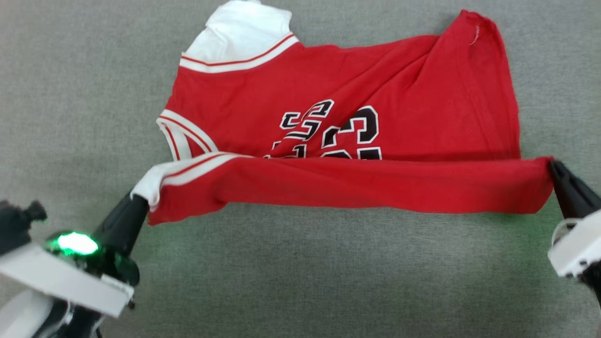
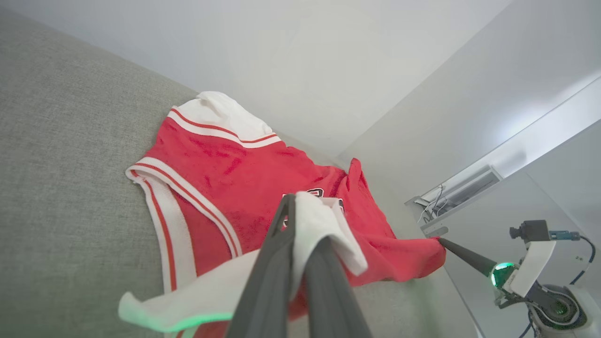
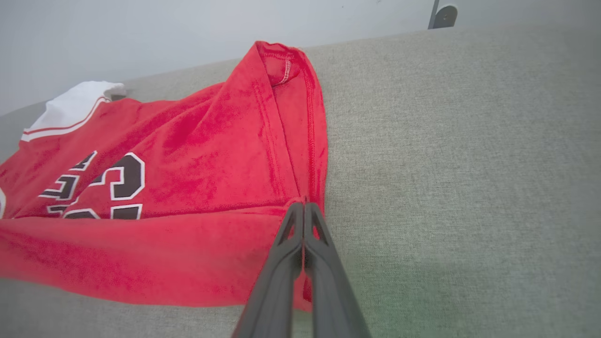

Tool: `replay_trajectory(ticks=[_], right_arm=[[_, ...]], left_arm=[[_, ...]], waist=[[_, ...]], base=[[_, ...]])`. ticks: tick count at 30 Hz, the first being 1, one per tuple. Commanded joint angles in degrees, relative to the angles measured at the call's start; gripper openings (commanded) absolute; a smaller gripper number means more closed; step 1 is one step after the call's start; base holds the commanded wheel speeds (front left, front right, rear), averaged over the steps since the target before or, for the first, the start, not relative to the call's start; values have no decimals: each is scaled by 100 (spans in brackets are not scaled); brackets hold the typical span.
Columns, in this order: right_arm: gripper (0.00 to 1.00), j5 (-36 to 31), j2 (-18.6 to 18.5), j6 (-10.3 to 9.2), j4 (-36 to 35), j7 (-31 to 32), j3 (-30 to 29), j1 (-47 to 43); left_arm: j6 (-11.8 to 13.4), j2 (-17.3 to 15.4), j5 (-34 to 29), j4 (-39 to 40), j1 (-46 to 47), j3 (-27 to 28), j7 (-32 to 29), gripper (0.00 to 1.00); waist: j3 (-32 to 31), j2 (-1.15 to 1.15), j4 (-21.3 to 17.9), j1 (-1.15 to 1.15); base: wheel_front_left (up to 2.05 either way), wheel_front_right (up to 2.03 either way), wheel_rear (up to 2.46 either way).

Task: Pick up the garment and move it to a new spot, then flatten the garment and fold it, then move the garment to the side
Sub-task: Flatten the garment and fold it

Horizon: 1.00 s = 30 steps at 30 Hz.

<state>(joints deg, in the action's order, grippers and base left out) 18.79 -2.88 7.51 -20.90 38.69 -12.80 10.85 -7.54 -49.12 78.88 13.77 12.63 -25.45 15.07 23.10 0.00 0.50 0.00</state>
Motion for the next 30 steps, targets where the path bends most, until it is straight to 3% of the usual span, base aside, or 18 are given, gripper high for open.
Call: replay_trajectory(ticks=[1, 15, 17, 19, 20, 22, 24, 26, 30], right_arm=[[0, -25, -3, -5, 145, -99, -55, 194], [0, -303, -1, -5, 1798, -955, -22, 1128], [0, -350, 0, -5, 2003, -1016, 27, 1191], [0, -382, 9, -5, 2155, -1085, 78, 1220], [0, -384, 14, -5, 2216, -1119, 111, 1242], [2, -395, 14, -4, 2301, -1199, 175, 1270], [42, -400, 18, -2, 2350, -1277, 219, 1285], [100, -405, 15, -1, 2357, -1371, 214, 1276], [100, -343, 0, -1, 2323, -1491, 186, 1248]], left_arm=[[13, -4, -42, -182, 193, -98, -9, 0], [13, 136, -520, -1990, 1737, -1409, 3, 0], [14, 94, -622, -2205, 1889, -1623, 4, 17], [14, 65, -651, -2375, 2030, -1824, 1, 49], [14, 26, -675, -2437, 2091, -1946, 0, 100], [14, -59, -727, -2561, 2240, -2137, 1, 100], [15, -141, -755, -2634, 2417, -2294, 1, 100], [14, -263, -762, -2695, 2569, -2409, 2, 100], [14, -602, -602, -2704, 2889, -2670, -41, 100]], waist=[[100, 0, 41, 0], [647, 0, 126, 0], [673, 0, 122, 0], [671, 0, 119, 0], [657, 0, 119, 0], [603, 0, 120, 0], [518, 0, 122, 0], [412, 0, 124, 0], [196, 0, 102, 0]], base=[[0, 0, 0], [0, 0, 0], [0, 0, 0], [0, 0, 0], [0, 0, 0], [0, 0, 0], [0, 0, 0], [0, 0, 0], [0, 0, 0]])
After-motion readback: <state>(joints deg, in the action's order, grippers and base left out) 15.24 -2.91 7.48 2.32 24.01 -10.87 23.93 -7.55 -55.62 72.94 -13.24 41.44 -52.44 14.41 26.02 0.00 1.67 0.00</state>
